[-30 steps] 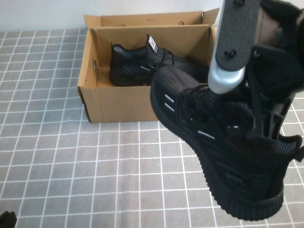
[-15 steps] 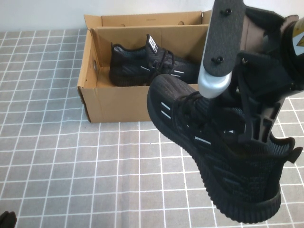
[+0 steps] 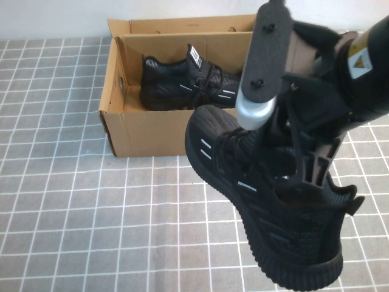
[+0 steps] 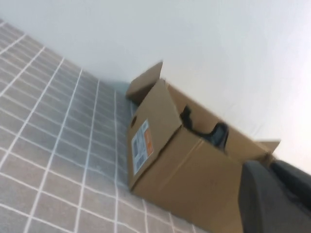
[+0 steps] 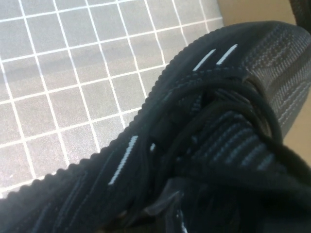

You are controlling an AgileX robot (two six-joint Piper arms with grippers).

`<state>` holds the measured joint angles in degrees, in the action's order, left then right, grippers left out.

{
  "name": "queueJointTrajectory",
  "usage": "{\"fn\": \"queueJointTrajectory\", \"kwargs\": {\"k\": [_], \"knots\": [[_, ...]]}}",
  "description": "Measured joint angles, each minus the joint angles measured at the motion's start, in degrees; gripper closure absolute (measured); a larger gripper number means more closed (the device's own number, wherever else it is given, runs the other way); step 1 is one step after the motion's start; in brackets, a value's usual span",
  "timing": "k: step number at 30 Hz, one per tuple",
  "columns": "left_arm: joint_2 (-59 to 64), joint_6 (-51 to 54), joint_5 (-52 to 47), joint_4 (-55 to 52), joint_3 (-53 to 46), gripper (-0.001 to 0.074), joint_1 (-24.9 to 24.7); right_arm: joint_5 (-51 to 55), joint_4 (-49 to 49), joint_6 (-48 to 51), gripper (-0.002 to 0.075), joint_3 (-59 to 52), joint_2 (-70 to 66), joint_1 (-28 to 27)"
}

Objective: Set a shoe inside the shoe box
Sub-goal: Hand over the shoe

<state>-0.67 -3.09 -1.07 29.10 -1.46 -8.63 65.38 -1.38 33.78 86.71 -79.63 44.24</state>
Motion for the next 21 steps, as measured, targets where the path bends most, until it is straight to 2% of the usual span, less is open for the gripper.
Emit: {"fn": "queueJointTrajectory", "kwargs": {"k": [3, 8, 16, 21], "knots": [[0.0, -0.27, -2.55, 1.53, 0.56, 0.0736, 0.0, 0.0, 0.0, -0.16, 0.0729, 0.0, -0.84, 0.0], [6.95, 2.05, -15.18, 1.82, 8.78, 0.0736, 0.0, -0.22, 1.38, -0.18, 0.0729, 0.0, -2.03, 0.0], [29.07, 18.95, -29.73, 1.69, 29.34, 0.0736, 0.0, -1.32, 3.34, -0.18, 0.0729, 0.23, -3.87, 0.0], [44.54, 29.89, -36.13, 1.6, 43.32, 0.0736, 0.0, -2.69, 3.55, -0.18, 0.0729, 0.64, -3.98, -3.08]]}}
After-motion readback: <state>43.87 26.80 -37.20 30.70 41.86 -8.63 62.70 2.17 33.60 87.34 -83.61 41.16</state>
